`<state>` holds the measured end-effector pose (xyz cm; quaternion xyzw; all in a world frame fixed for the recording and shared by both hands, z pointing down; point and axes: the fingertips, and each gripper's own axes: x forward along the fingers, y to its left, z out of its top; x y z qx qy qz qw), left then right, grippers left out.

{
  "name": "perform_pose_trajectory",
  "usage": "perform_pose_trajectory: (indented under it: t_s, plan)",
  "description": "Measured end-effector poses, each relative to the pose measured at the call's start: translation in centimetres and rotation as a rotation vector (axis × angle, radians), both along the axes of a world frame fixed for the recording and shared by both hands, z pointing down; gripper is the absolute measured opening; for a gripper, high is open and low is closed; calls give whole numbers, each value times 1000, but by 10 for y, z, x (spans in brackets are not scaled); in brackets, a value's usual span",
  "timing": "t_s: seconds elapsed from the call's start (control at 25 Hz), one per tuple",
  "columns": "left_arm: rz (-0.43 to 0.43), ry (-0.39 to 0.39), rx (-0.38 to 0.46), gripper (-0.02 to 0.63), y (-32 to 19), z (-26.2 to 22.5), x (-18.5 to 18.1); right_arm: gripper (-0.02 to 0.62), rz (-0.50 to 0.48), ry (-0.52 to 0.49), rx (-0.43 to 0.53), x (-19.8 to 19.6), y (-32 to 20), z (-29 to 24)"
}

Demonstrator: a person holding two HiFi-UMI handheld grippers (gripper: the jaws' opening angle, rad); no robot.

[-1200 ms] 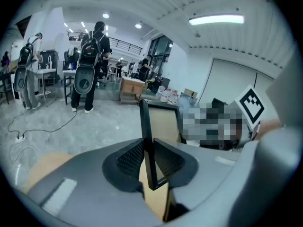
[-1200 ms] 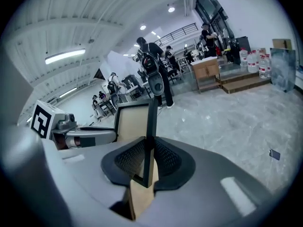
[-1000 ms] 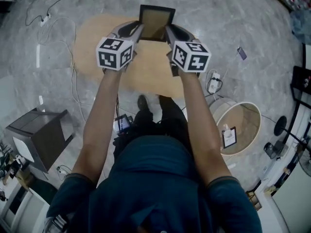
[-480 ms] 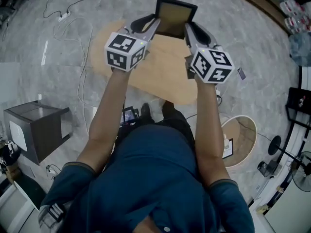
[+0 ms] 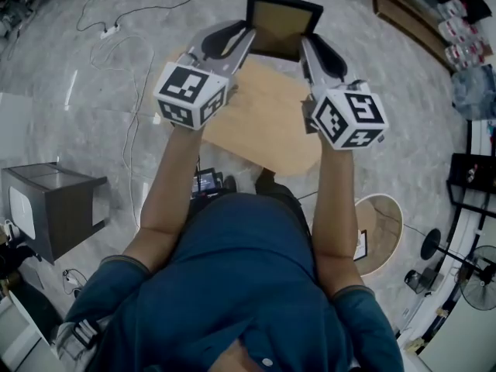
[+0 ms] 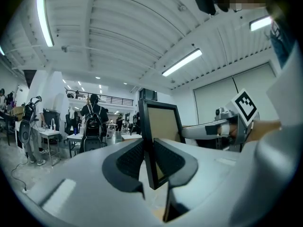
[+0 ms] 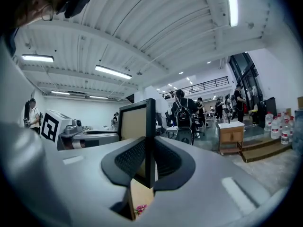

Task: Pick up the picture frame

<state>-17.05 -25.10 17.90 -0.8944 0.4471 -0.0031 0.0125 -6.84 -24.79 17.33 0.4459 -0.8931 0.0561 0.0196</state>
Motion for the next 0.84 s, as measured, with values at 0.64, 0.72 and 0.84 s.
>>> perform_pose_trajectory:
  t_s: [0.64, 0.72, 0.84]
  plan:
    - [15, 19, 58, 60, 33, -29, -9, 63, -8, 51, 51, -9, 35, -31]
    - [18, 19, 60, 60, 36, -27, -11, 63, -6, 54, 53, -11, 38, -30]
    - [22, 20, 62, 60, 40, -24, -13, 63, -2, 58, 54, -13, 42, -27]
